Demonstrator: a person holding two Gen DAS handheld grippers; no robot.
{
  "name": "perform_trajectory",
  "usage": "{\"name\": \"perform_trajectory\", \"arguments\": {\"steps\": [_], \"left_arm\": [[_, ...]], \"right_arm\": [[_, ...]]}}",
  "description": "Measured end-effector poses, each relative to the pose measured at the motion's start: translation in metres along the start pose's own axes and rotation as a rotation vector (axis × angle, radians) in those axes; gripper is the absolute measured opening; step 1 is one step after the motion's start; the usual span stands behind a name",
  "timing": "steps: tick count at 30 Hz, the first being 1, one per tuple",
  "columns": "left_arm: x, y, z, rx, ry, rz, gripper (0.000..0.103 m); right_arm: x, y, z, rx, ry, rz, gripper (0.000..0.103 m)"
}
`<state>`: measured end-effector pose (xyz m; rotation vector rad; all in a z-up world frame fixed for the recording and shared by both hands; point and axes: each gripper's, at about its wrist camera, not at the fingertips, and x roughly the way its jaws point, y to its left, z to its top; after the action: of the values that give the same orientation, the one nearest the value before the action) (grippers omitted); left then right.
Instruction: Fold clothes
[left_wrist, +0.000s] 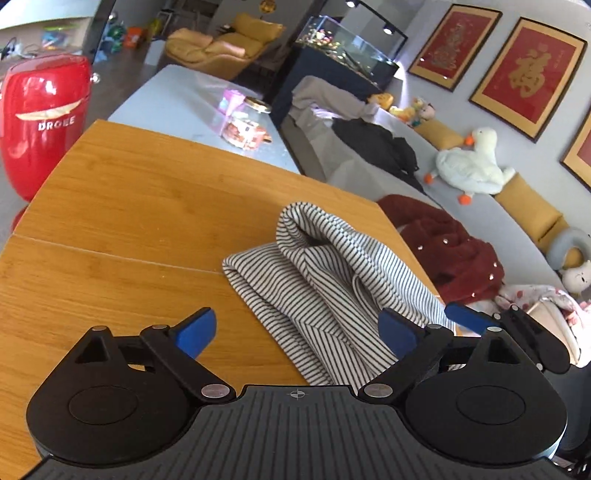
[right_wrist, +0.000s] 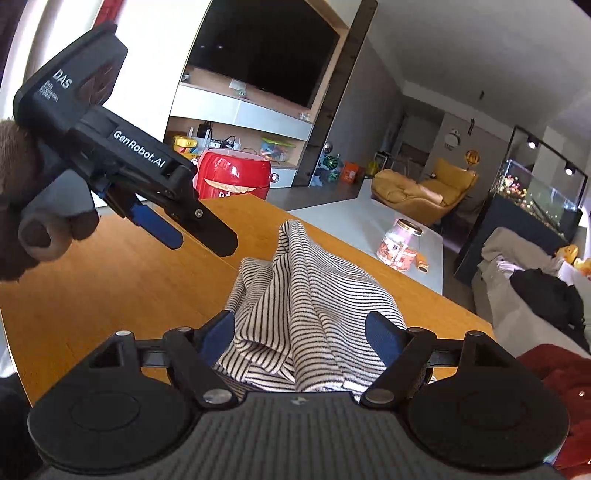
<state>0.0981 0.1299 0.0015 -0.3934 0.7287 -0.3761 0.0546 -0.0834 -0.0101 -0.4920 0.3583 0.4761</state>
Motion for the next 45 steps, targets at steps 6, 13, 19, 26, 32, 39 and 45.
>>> {"name": "perform_trajectory", "arguments": {"steps": [6,13,19,26,32,39,45], "left_arm": [[0.027,-0.010,-0.011,0.015,0.091,-0.105,0.069],[0.060,-0.017,-0.023,-0.005,0.175,-0.173,0.065],[0.063,-0.029,-0.030,0.072,0.152,-0.174,0.074],[0.043,-0.022,-0.041,0.125,0.175,-0.206,0.083],[-0.005,0.013,-0.026,0.065,0.104,-0.088,0.091],[-0.023,-0.003,0.016,0.039,-0.057,-0.136,0.089],[0.030,-0.036,0.018,0.081,0.002,-0.227,0.083]], "right_arm": [[0.006,-0.012,-0.015,-0.095,0.057,-0.073,0.044],[0.007,-0.050,0.029,0.245,0.003,0.242,0.012],[0.037,-0.059,0.039,0.437,0.055,0.467,0.012],[0.056,-0.047,0.015,0.422,0.131,0.497,0.012],[0.032,0.003,0.004,0.229,0.111,0.425,0.013],[0.022,0.036,0.000,0.120,0.088,0.354,0.013],[0.013,0.034,-0.001,0.100,0.058,0.329,0.014]]}}
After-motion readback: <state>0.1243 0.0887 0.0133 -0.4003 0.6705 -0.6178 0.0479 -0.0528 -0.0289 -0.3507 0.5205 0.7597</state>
